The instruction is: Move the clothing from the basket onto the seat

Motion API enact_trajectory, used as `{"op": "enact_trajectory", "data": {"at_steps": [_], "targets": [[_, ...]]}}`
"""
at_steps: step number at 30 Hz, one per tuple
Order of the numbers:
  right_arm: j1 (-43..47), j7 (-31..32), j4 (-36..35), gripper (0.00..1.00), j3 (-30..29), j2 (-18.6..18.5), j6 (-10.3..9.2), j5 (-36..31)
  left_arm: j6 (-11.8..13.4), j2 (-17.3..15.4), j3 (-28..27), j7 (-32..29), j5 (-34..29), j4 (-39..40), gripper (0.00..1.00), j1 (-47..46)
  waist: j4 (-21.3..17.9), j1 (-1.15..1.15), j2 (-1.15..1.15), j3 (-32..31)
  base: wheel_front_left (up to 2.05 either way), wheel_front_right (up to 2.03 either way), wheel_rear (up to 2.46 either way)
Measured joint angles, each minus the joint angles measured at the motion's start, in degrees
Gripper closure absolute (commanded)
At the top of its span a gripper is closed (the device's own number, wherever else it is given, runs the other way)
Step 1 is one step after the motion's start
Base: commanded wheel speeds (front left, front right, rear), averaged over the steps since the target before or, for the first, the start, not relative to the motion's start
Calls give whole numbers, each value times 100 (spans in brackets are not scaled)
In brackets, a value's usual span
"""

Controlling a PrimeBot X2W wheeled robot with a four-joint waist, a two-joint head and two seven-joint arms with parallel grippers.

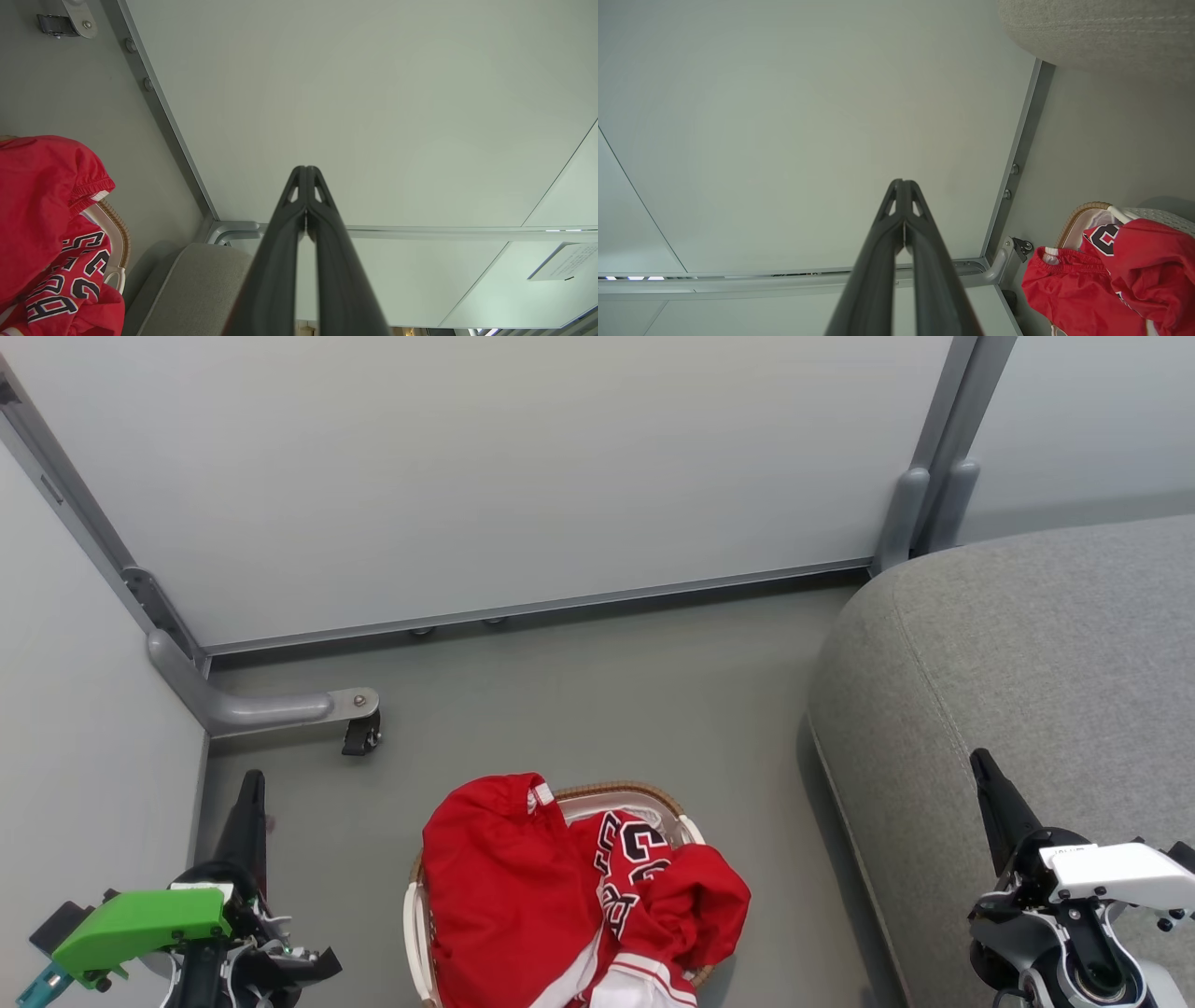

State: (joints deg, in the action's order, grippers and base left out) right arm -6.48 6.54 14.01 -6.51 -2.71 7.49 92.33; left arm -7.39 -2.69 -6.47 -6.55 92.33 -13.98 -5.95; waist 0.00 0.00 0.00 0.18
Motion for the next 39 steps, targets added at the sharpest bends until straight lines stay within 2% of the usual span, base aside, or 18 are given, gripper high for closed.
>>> {"op": "enact_trajectory", "data": {"at_steps": [17,18,27,39], "targets": [[0,0,0,100,0,0,0,0,0,0,0,0,0,0,100,0,0,0,0,0,0,0,0],[0,0,0,0,0,0,0,0,0,0,0,0,0,0,0,0,0,0,0,0,0,0,0],[122,-120,204,0,108,24,-2,-160,7,32,119,136,-210,-327,0,173,7,0,0,5,0,0,0],[-34,-453,214,0,230,-104,-2,-1613,63,-85,377,464,-1757,-471,0,105,53,0,0,30,0,0,0]]}}
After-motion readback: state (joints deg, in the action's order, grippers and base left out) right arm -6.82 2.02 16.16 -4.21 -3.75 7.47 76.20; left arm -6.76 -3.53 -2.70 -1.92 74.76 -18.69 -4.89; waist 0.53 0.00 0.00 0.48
